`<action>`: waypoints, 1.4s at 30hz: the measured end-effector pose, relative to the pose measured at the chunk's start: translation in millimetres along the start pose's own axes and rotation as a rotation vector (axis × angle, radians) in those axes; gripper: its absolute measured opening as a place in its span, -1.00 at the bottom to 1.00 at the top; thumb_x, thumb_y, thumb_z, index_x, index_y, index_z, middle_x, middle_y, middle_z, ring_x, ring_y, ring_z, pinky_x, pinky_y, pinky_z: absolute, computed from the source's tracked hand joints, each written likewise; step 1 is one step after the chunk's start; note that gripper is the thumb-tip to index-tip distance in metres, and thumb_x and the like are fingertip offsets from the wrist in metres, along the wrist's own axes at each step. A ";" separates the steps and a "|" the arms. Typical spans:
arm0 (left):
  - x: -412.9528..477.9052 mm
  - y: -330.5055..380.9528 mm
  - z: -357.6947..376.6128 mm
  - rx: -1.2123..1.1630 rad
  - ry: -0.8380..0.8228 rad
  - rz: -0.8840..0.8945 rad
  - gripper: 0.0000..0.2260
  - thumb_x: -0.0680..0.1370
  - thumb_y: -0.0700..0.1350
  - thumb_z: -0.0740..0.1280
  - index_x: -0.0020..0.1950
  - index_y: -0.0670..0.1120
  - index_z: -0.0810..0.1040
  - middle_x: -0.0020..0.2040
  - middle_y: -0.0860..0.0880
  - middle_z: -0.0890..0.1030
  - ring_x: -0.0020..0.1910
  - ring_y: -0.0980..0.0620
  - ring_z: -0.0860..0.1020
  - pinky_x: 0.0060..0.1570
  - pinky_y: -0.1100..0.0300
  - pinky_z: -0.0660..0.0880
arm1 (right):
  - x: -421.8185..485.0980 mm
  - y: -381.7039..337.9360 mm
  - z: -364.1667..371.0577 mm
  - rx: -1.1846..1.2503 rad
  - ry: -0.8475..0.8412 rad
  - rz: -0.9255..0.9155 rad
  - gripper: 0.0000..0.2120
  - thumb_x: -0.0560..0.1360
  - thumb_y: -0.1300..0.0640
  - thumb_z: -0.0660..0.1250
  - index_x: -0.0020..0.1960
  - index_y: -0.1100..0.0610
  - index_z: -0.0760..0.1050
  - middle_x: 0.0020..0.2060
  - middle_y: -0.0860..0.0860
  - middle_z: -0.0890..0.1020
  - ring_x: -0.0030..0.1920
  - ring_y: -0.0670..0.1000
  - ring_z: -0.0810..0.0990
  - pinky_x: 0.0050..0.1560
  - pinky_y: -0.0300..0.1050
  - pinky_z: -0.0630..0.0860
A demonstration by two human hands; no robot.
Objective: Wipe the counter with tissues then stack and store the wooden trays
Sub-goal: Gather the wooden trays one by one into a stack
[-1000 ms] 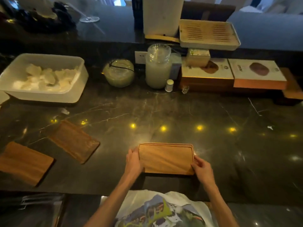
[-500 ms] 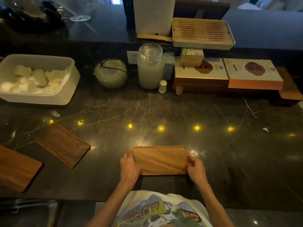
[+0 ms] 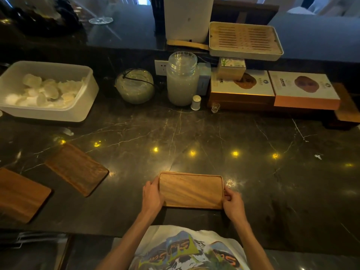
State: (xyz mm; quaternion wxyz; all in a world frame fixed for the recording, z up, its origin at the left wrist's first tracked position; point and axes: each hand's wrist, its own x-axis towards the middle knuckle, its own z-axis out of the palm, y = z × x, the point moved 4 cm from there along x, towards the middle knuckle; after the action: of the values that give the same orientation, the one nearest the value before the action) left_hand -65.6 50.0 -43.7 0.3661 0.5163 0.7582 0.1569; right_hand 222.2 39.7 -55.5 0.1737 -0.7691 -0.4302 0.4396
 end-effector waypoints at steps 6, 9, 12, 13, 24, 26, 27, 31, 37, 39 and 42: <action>-2.0 -4.4 -2.4 -0.019 -0.008 0.045 -0.55 0.54 -0.25 0.28 0.42 0.01 0.38 0.02 -0.06 0.42 0.10 -0.06 0.41 0.13 0.08 0.44 | -0.5 1.9 1.8 0.002 0.012 -0.012 -0.50 0.57 0.39 0.14 0.47 0.11 0.34 0.19 0.17 0.52 0.06 0.06 0.55 0.01 -0.13 0.56; -2.4 -5.2 -4.0 -0.056 -0.014 0.047 -0.49 0.55 -0.27 0.26 0.47 0.02 0.32 0.03 -0.05 0.41 0.11 -0.04 0.40 0.15 0.11 0.41 | -0.7 2.6 2.9 0.008 -0.002 -0.013 -0.51 0.58 0.38 0.16 0.48 0.12 0.32 0.19 0.18 0.51 0.09 0.07 0.54 -0.06 -0.22 0.52; -2.5 -5.5 -4.6 -0.057 -0.020 0.038 -0.47 0.56 -0.28 0.24 0.51 0.01 0.27 0.04 -0.06 0.40 0.12 -0.05 0.41 0.18 0.09 0.43 | -0.7 1.9 2.4 0.007 0.019 -0.031 -0.55 0.58 0.37 0.17 0.44 0.15 0.39 0.21 0.19 0.51 0.10 0.08 0.55 0.07 -0.12 0.52; -2.8 -5.5 -4.9 -0.056 -0.018 0.034 -0.47 0.57 -0.29 0.23 0.51 0.01 0.26 0.03 -0.07 0.40 0.12 -0.06 0.42 0.20 0.06 0.44 | -0.2 1.8 2.5 0.006 0.026 -0.038 -0.56 0.57 0.37 0.16 0.43 0.16 0.41 0.22 0.19 0.52 0.10 0.08 0.55 0.08 -0.11 0.51; -3.9 -7.1 -5.0 -0.123 -0.043 0.023 -0.50 0.58 -0.26 0.25 0.50 0.01 0.28 0.05 -0.03 0.39 0.12 -0.04 0.44 0.19 0.08 0.45 | 0.2 3.8 4.9 0.040 0.019 -0.011 -0.55 0.60 0.34 0.14 0.48 0.14 0.34 0.29 0.16 0.46 0.24 0.11 0.48 0.27 0.02 0.48; -2.6 -8.8 -4.3 -0.147 -0.046 -0.020 -0.58 0.61 -0.22 0.22 0.47 -0.03 0.32 0.09 -0.02 0.39 0.16 -0.06 0.46 0.19 0.11 0.42 | -1.9 3.8 4.6 0.079 0.009 0.006 -0.55 0.61 0.30 0.17 0.48 0.12 0.33 0.30 0.17 0.48 0.20 0.08 0.51 0.16 -0.06 0.51; -1.7 -9.6 -3.9 -0.160 -0.052 -0.050 -0.60 0.62 -0.18 0.21 0.47 -0.05 0.33 0.10 -0.01 0.38 0.18 -0.06 0.47 0.20 0.09 0.41 | -3.5 3.4 4.2 0.108 0.020 0.012 -0.57 0.61 0.27 0.18 0.48 0.12 0.33 0.31 0.16 0.49 0.18 0.04 0.51 0.11 -0.12 0.48; -0.5 -8.1 -1.4 -0.182 -0.082 -0.104 -0.65 0.63 -0.12 0.19 0.43 -0.07 0.36 0.11 0.00 0.35 0.20 -0.06 0.46 0.25 0.03 0.41 | -9.0 3.1 3.7 0.208 0.056 0.006 -0.58 0.64 0.12 0.19 0.47 0.14 0.32 0.34 0.09 0.48 0.16 -0.08 0.42 0.13 -0.17 0.38; 1.8 -9.4 -0.2 -0.178 -0.111 -0.128 -0.66 0.66 -0.06 0.11 0.43 -0.05 0.37 0.25 -0.13 0.42 0.29 -0.09 0.42 0.32 -0.01 0.35 | -7.0 5.7 2.7 0.232 -0.002 0.030 -0.60 0.63 0.09 0.19 0.46 0.09 0.35 0.29 0.04 0.52 -0.03 -0.25 0.46 -0.16 -0.36 0.38; 3.2 -10.7 -0.6 -0.168 -0.133 -0.133 -0.66 0.66 -0.05 0.11 0.44 -0.05 0.36 0.28 -0.13 0.41 0.30 -0.09 0.42 0.32 -0.01 0.35 | -5.7 5.4 2.3 0.220 -0.012 0.035 -0.60 0.63 0.09 0.19 0.46 0.10 0.35 0.31 0.05 0.51 0.04 -0.17 0.47 -0.15 -0.35 0.39; 6.5 -10.3 -5.6 -0.161 -0.181 -0.130 -0.66 0.66 -0.06 0.13 0.44 -0.07 0.37 0.31 -0.15 0.42 0.27 -0.08 0.44 0.30 -0.01 0.38 | -10.1 -4.3 -0.6 0.170 0.013 -0.004 -0.57 0.63 0.08 0.20 0.48 0.11 0.32 0.35 0.10 0.48 0.09 -0.12 0.47 0.03 -0.25 0.43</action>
State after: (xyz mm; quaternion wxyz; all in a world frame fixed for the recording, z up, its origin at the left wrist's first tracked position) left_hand -77.8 52.3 -48.8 0.4828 0.4469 0.7389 0.1460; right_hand 218.0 34.0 -47.1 0.2419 -0.7537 -0.3916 0.4690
